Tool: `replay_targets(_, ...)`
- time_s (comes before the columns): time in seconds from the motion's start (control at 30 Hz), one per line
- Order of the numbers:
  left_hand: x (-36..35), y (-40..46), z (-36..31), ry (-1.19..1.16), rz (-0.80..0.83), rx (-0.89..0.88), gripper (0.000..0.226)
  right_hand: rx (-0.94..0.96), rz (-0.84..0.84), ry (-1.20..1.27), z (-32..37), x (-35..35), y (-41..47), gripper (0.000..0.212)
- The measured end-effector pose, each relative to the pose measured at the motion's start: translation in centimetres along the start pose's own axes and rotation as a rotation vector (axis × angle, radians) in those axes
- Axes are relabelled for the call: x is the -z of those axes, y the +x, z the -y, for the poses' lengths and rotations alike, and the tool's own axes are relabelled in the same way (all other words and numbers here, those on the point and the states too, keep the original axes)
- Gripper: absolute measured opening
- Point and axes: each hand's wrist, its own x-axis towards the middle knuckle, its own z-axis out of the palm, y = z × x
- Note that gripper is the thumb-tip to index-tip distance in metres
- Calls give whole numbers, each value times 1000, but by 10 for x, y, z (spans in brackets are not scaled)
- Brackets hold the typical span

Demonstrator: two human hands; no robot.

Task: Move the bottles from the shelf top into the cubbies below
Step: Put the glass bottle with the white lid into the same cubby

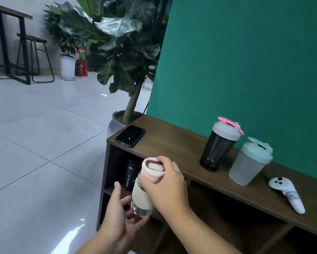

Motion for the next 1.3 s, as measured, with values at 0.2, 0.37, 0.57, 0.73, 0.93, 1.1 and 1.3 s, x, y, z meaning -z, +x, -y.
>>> replay_targets(0.2,40,76,46,-4,-41,83,91,-156,128,-116,-66,-64,-16,81)
replay_targets(0.37,32,132,57,-10,-28,25,69,-235,77,-119,-110,-106,6,83)
replay_targets(0.57,16,179,55,-63,-7,-6,72,-252,-26,-174,-139,-131,43,78)
replay_targets(0.73,3,210,54,-140,27,94,88,-282,-52,-192,-150,-138,68,71)
replay_targets(0.93,-2,227,54,-171,83,112,97,-333,-25,-182,-159,-142,87,65)
replay_targets(1.1,-1,235,55,-166,106,97,93,-325,-13,-160,-164,-143,93,68)
replay_targets(1.3,0,233,51,-154,108,107,90,-365,54,-104,-163,-145,92,82)
